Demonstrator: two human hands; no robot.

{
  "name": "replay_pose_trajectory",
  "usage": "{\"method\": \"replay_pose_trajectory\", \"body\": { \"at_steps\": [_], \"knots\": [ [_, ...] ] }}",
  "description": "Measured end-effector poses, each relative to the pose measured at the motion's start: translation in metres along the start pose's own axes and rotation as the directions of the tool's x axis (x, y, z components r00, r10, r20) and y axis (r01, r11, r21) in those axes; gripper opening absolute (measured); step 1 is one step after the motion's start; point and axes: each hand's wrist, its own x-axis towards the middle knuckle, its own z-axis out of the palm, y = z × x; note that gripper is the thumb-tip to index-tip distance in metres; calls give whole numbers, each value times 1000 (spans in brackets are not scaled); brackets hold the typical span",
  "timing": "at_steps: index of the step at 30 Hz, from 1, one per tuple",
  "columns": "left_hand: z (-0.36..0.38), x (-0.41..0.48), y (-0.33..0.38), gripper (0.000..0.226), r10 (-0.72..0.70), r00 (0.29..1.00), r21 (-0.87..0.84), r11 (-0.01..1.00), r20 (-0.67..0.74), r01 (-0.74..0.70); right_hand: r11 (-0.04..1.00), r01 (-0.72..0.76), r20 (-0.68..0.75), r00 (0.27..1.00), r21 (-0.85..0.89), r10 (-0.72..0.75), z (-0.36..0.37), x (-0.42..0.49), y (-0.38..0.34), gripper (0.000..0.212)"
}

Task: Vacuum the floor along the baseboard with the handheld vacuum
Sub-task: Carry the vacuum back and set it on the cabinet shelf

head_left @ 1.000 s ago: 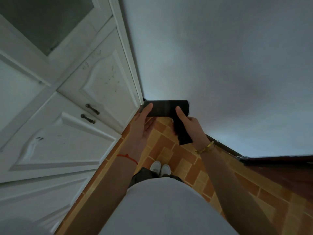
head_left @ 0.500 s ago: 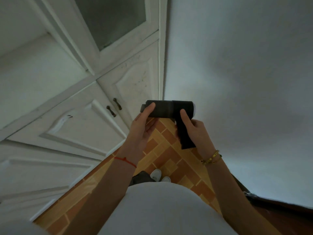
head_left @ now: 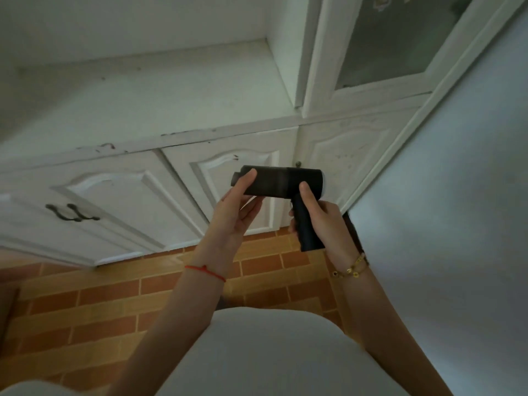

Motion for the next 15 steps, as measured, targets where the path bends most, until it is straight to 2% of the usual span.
{"method": "replay_pose_trajectory", "body": {
  "at_steps": [9,15],
  "knots": [
    [-134,-1,88,33,119,986,-38,991,-115,-125,1000,7,172,985,27,-11,162,10,-24,62],
    [-227,5,151,33,159,974,-34,985,-163,-167,999,17,214,977,32,-23,276,11,-39,62]
  ]
}}
